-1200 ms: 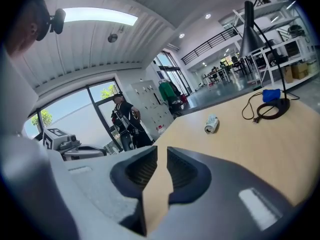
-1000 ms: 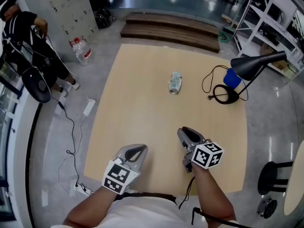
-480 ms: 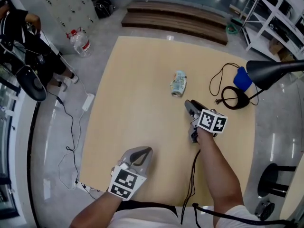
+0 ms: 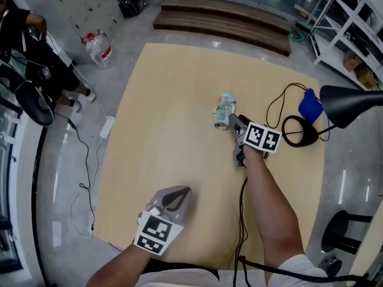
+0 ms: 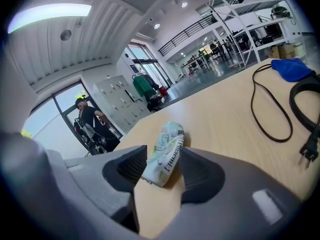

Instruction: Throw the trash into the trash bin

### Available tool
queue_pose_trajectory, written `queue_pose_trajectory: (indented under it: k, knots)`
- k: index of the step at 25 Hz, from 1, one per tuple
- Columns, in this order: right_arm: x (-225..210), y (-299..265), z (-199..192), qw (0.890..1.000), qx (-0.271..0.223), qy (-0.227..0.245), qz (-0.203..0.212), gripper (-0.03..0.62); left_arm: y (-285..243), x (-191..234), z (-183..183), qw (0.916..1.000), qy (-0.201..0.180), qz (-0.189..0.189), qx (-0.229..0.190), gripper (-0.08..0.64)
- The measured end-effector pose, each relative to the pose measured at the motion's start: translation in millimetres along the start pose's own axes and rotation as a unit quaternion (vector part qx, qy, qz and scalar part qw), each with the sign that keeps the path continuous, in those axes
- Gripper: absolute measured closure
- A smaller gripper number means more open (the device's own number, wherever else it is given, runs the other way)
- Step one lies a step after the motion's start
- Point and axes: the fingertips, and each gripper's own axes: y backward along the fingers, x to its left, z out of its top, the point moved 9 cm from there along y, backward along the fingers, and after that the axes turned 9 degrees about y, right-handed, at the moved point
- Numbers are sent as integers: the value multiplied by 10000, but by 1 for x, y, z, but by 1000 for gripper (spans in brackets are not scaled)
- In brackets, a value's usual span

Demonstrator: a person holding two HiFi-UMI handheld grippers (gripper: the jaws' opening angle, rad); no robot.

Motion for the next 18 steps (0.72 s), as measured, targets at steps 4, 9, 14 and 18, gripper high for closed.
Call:
queue_pose_trajectory:
  k: [4, 9, 14, 18]
  knots:
    - [-9, -22, 7, 9996, 205, -22, -214, 328, -10, 5, 6, 10000, 56, 37, -35, 555]
    - [-11, -48, 7, 9977, 624, 3, -246, 285, -22, 6, 10, 9999, 129, 6, -3, 555]
    - [-2, -62, 7, 9897, 1119, 624, -638, 266, -26, 0, 11, 9998, 178, -78, -39, 555]
    - [4, -67, 7, 9853, 1362, 868, -550, 276, -23, -1, 7, 9997, 208, -78, -41, 555]
